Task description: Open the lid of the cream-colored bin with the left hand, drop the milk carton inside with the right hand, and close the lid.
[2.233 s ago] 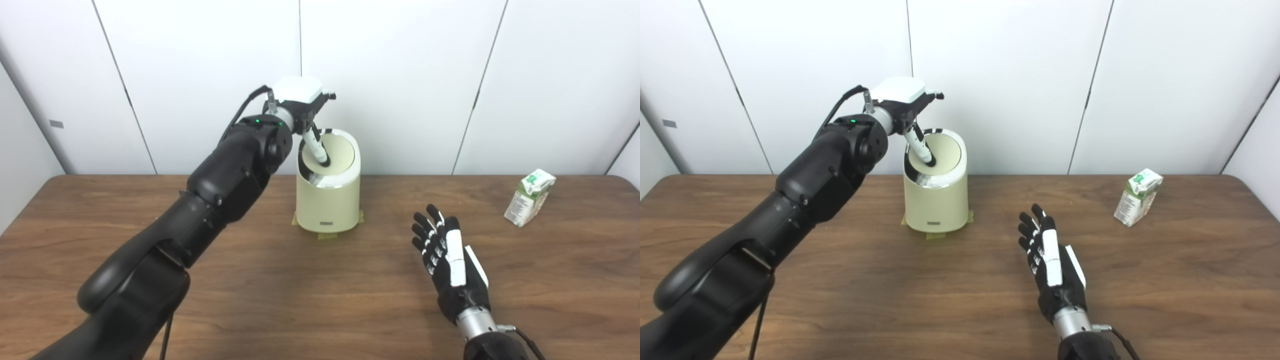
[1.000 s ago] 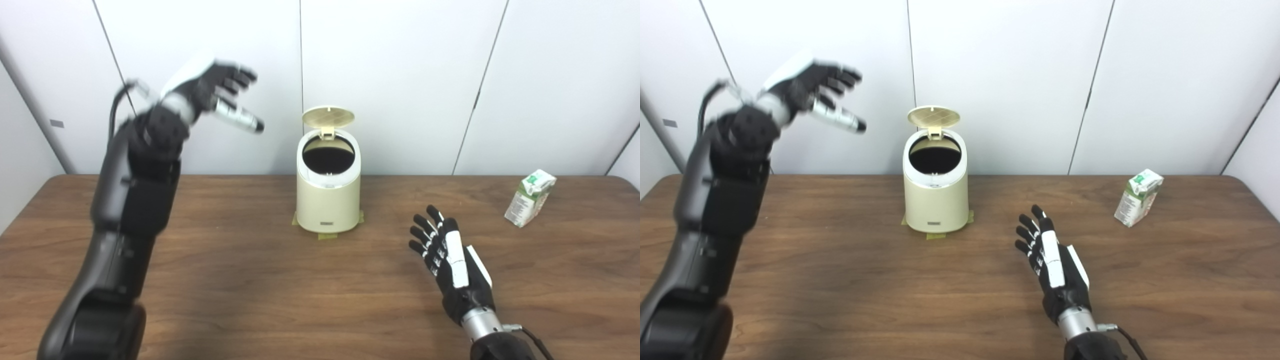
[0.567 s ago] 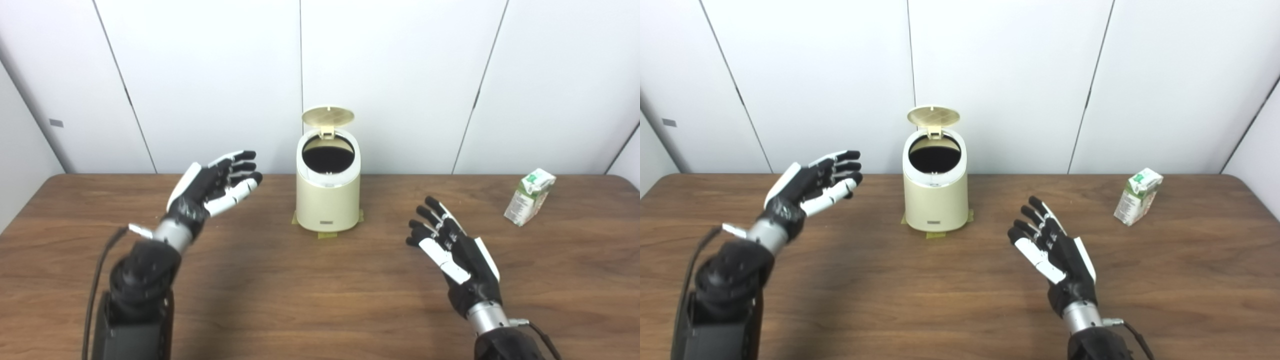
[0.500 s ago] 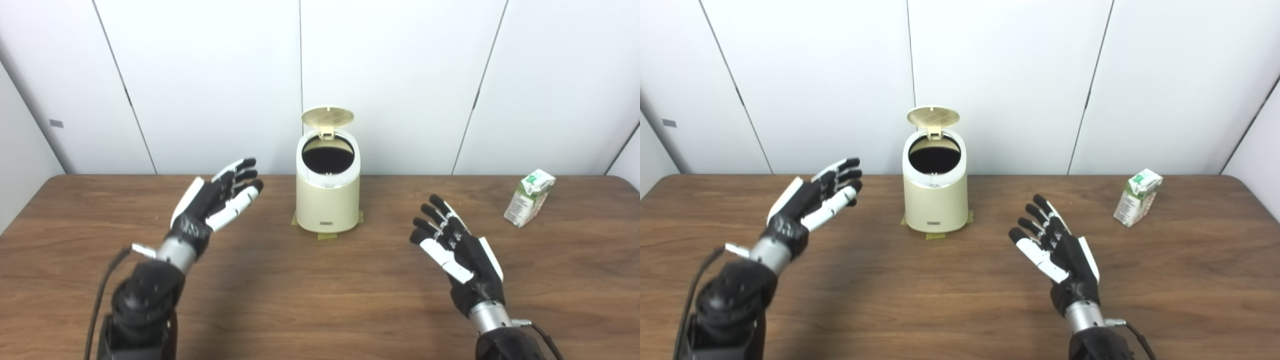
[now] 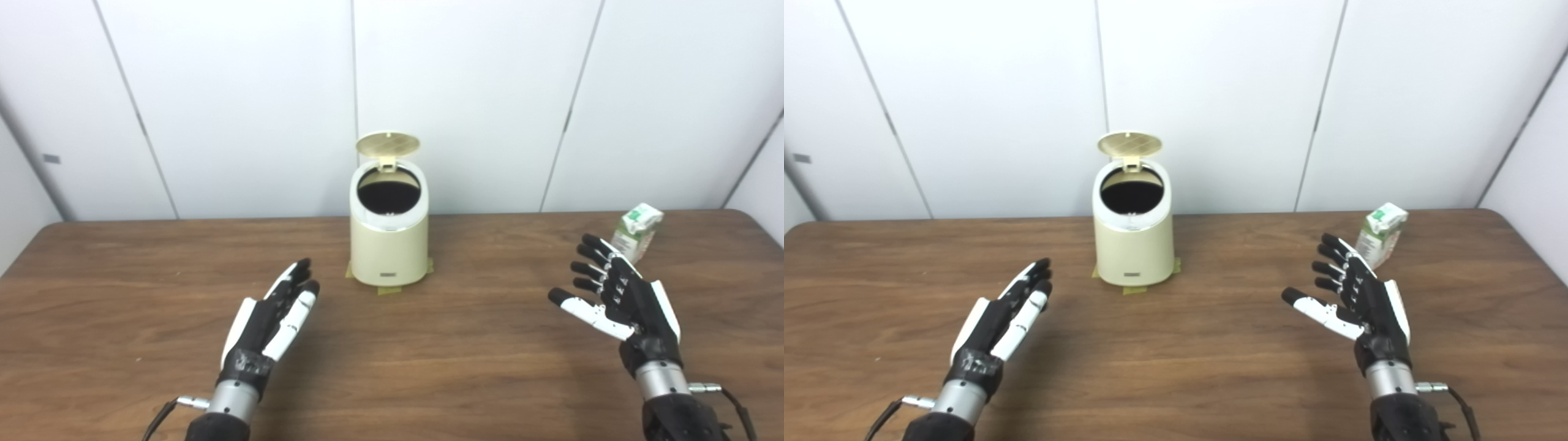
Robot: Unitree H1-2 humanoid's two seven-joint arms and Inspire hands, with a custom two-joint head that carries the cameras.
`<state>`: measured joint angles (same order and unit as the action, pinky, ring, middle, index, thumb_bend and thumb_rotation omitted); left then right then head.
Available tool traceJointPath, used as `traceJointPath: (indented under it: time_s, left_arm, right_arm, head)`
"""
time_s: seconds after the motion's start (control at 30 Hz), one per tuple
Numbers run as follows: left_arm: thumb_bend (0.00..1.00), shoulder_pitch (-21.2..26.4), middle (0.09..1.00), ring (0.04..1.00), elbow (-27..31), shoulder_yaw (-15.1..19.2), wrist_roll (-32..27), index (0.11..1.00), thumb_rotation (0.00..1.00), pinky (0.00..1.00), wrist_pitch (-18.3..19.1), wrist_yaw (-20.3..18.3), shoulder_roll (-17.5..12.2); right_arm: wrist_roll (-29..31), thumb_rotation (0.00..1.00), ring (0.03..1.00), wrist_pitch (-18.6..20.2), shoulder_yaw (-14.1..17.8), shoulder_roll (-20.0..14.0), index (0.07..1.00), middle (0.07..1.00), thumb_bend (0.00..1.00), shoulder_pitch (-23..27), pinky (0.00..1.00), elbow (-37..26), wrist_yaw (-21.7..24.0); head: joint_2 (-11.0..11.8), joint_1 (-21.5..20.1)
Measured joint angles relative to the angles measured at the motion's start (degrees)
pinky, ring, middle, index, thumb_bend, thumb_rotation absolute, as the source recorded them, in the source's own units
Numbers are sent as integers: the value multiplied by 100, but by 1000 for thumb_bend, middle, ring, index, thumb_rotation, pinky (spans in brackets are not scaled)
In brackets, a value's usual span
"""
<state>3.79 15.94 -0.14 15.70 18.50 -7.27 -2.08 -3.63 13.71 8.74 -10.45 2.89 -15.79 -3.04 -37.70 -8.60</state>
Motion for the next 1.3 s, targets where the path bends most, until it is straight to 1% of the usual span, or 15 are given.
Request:
traceJointPath:
  time_s: [0.1, 0.23, 0.27, 0.37, 0.53, 0.6, 0.67, 0.87, 0.93, 1.03, 1.07, 1.13, 1.17, 1.23, 1.3]
  left_arm:
    - [486, 4, 957, 971, -6, 2, 71, 939, 691, 974, -164, 162, -98]
    - [481, 5, 951, 962, -41, 20, 18, 936, 663, 959, -173, 233, -192]
    - [479, 8, 949, 960, -63, 25, -13, 934, 661, 957, -173, 234, -206]
    - [479, 21, 950, 957, -106, 18, -90, 936, 665, 958, -170, 218, -256]
    - [468, 51, 942, 949, -105, -7, -204, 933, 659, 941, -144, 189, -388]
    - [455, 52, 939, 950, -105, -4, -241, 935, 640, 951, -130, 188, -433]
    - [455, 53, 941, 957, -104, 6, -314, 938, 628, 972, -106, 177, -456]
    - [435, 55, 916, 928, -90, -1, -381, 929, 615, 932, -70, 175, -558]
    - [437, 57, 925, 939, -58, -11, -366, 931, 628, 943, -17, 176, -605]
    - [419, 56, 927, 940, 7, -28, -350, 931, 615, 943, 127, 175, -639]
    - [412, 57, 925, 939, 24, -30, -356, 933, 602, 943, 145, 173, -661]
    - [400, 67, 930, 941, 38, -34, -361, 933, 602, 937, 157, 163, -713]
    - [395, 71, 934, 943, 38, -43, -362, 932, 603, 934, 158, 144, -746]
    - [385, 77, 946, 942, 41, -53, -369, 929, 594, 909, 161, 65, -829]
    - [381, 79, 936, 926, 75, -31, -396, 928, 583, 879, 221, 37, -865]
  right_arm:
    - [-80, 249, 740, 255, 199, -162, 803, 786, 866, -10, 669, -240, -10]
    - [-208, 272, 734, 285, 389, -474, 802, 791, 867, -49, 700, -273, -3]
    - [-247, 272, 734, 284, 435, -523, 803, 792, 865, -54, 710, -273, -9]
    - [-373, 265, 744, 339, 550, -556, 805, 789, 848, -50, 712, -278, -105]
    - [-761, 255, 763, 622, 541, -550, 807, 785, 855, -1, 732, -248, -231]
    - [-927, 242, 767, 649, 540, -544, 801, 781, 854, 108, 752, -120, -340]
    - [-1060, 220, 770, 675, 536, -536, 804, 787, 848, 216, 737, -12, -408]
    - [-1385, 251, 802, 653, 482, -525, 823, 826, 867, 549, 686, 562, -635]
    - [-1499, 248, 809, 645, 427, -581, 832, 834, 872, 668, 687, 817, -671]
    - [-1585, 199, 821, 647, 395, -718, 847, 857, 877, 883, 699, 1087, -680]
    - [-1594, 197, 809, 648, 392, -740, 854, 866, 883, 961, 679, 1097, -685]
    - [-1608, 196, 669, 653, 384, -785, 873, 895, 889, 1157, 623, 1145, -698]
    - [-1614, 195, 651, 659, 384, -810, 880, 902, 888, 1256, 594, 1215, -713]
    - [-1603, 239, 621, 699, 409, -853, 897, 909, 888, 1460, 466, 1405, -740]
    - [-1560, 294, 631, 719, 435, -864, 901, 911, 902, 1599, 417, 1572, -745]
  head:
    - [-18, -299]
    - [-9, -537]
    - [-9, -676]
    - [-9, -774]
    - [-9, -1020]
    - [-9, -1134]
    - [-9, -1213]
    - [9, -1398]
    - [17, -1460]
    - [26, -1539]
    - [26, -1565]
    - [44, -1636]
    - [44, -1644]
    - [35, -1645]
    - [35, -1645]
